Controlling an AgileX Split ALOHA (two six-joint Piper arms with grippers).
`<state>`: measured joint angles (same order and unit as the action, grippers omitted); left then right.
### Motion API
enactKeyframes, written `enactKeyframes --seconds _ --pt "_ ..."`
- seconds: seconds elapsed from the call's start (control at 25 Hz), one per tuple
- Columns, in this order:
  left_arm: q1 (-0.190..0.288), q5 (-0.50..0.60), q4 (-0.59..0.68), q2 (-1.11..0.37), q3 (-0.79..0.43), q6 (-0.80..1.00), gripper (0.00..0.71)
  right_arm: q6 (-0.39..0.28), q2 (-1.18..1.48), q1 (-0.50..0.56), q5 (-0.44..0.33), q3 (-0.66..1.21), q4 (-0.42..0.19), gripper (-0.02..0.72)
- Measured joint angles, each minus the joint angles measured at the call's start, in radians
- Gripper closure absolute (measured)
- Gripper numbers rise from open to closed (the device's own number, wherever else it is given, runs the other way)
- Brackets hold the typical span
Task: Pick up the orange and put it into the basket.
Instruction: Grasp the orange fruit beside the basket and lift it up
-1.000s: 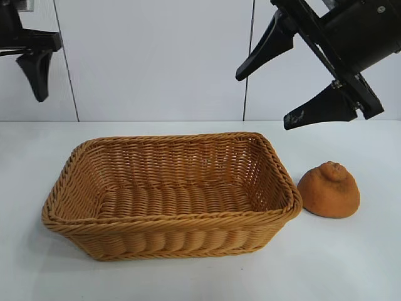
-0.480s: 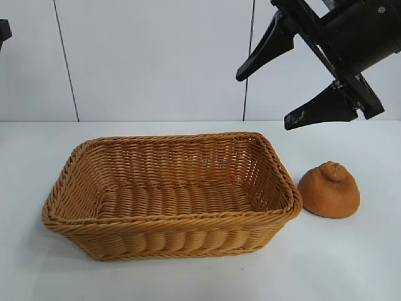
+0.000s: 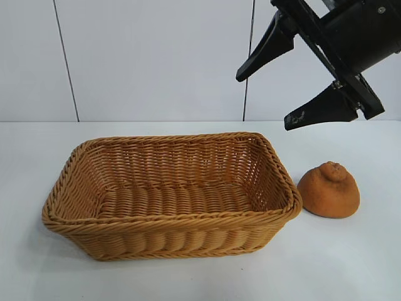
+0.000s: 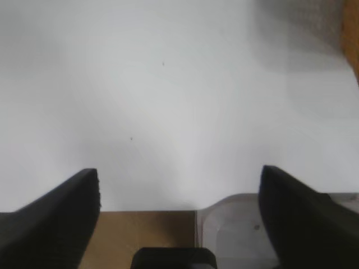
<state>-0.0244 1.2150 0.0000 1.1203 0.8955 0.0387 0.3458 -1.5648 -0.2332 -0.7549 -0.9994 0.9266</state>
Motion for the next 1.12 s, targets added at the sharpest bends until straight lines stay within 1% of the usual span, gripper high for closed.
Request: enactKeyframes --seconds 0.16,0.44,0.56,0.64,0.72,0.76,0.84,0.96,1.0,1.08,1.12 --pt "0.000 -0.016 0.000 -0.223 -0.143 0.000 0.153 0.000 0.000 0.000 0.000 0.000 0.000 0.123" --pt "0.000 -0.122 0.000 -0.620 -0.361 0.000 0.153 0.001 0.000 0.000 -0.028 0.000 -0.005 0.123" --pt "0.000 -0.138 0.000 -0.755 -0.387 0.000 0.153 0.001 0.000 0.000 -0.030 -0.002 -0.015 0.123" --pt "0.000 -0.146 0.000 -0.836 -0.389 0.000 0.153 -0.004 0.000 0.000 -0.031 -0.019 -0.056 0.123" --pt "0.000 -0.149 -0.005 -0.906 -0.390 0.000 0.153 -0.039 0.000 0.000 -0.042 -0.061 -0.140 0.123" --pt "0.000 -0.149 0.000 -0.932 -0.390 0.000 0.153 -0.075 0.000 0.000 -0.052 -0.089 -0.189 0.123" --pt "0.000 -0.149 0.000 -0.988 -0.391 0.000 0.153 -0.164 0.000 0.000 -0.074 -0.143 -0.328 0.123" --pt "0.000 -0.149 -0.005 -1.086 -0.393 0.000 0.153 -0.300 0.000 0.000 -0.131 -0.214 -0.542 0.123" --pt "0.000 -0.149 -0.005 -1.106 -0.393 0.000 0.153 -0.332 0.000 0.000 -0.150 -0.232 -0.610 0.123" --pt "0.000 -0.149 0.000 -1.123 -0.393 0.002 0.153 -0.390 0.000 0.002 -0.177 -0.256 -0.709 0.123" --pt "0.000 -0.149 0.000 -1.124 -0.393 0.003 0.153 -0.408 0.000 0.007 -0.183 -0.264 -0.742 0.123"
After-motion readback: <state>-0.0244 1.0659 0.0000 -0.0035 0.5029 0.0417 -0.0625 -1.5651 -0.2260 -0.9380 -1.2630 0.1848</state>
